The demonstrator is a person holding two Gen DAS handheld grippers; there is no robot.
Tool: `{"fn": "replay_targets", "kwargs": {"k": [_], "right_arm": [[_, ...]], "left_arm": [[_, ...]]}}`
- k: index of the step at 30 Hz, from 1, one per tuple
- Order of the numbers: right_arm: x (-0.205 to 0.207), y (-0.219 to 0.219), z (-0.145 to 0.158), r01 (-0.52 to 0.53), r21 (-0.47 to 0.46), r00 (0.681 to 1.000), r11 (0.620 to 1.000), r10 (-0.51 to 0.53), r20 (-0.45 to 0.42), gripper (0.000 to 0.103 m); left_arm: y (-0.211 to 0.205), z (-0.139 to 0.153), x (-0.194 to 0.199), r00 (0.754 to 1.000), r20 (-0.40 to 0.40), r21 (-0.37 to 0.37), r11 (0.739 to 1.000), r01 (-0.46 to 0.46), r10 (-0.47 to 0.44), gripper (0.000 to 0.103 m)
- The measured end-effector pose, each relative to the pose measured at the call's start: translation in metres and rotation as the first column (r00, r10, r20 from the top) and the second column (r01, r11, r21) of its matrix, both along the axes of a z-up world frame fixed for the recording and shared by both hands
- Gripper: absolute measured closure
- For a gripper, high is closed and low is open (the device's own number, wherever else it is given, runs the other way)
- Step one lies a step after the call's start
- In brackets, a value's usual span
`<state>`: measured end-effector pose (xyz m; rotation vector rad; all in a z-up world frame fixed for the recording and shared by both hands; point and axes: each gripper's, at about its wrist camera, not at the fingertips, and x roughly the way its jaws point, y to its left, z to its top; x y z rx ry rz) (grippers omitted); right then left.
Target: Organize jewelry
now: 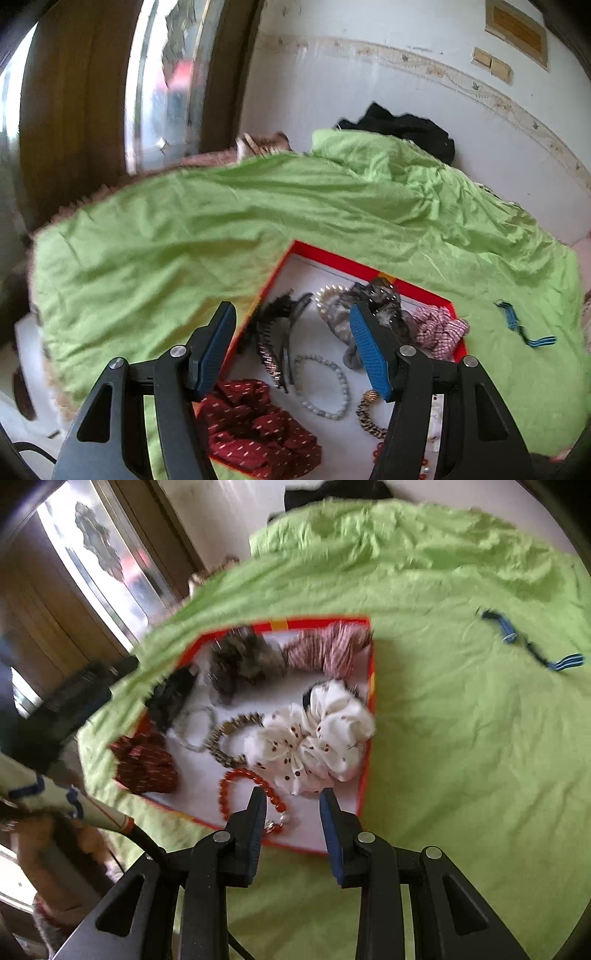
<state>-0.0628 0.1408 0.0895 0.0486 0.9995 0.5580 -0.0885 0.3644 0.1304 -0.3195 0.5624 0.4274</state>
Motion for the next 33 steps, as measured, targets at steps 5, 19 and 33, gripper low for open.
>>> {"fn": "replay_targets", "kwargs": {"k": [5,19,33], "right_arm": [[-0.031,-0.032,0.026,0.05,0.015,0.994,0.999,-0.051,0.101,0.049],[-0.089,-0.063,0.032,0.109,0.056,0.985,0.992,-0.115,0.13,0.042],[-0.143,-0.034,0.041,0.08,-0.105,0.957,0.991,-0.047,0.285,0.036]], "left_arm": [[-0.016,0.026,-0.05,0.991,0.106,0.035,0.996,-0.087,0.083,0.009],[-0.074,0.087,-0.16,0.985,0.17,0.331,0.94,-0.076,0.02,0.0],[-0.08,0.058,-0.169,0.996,-0.049,0.241,0.967,0.079,-0.069,0.0]]}}
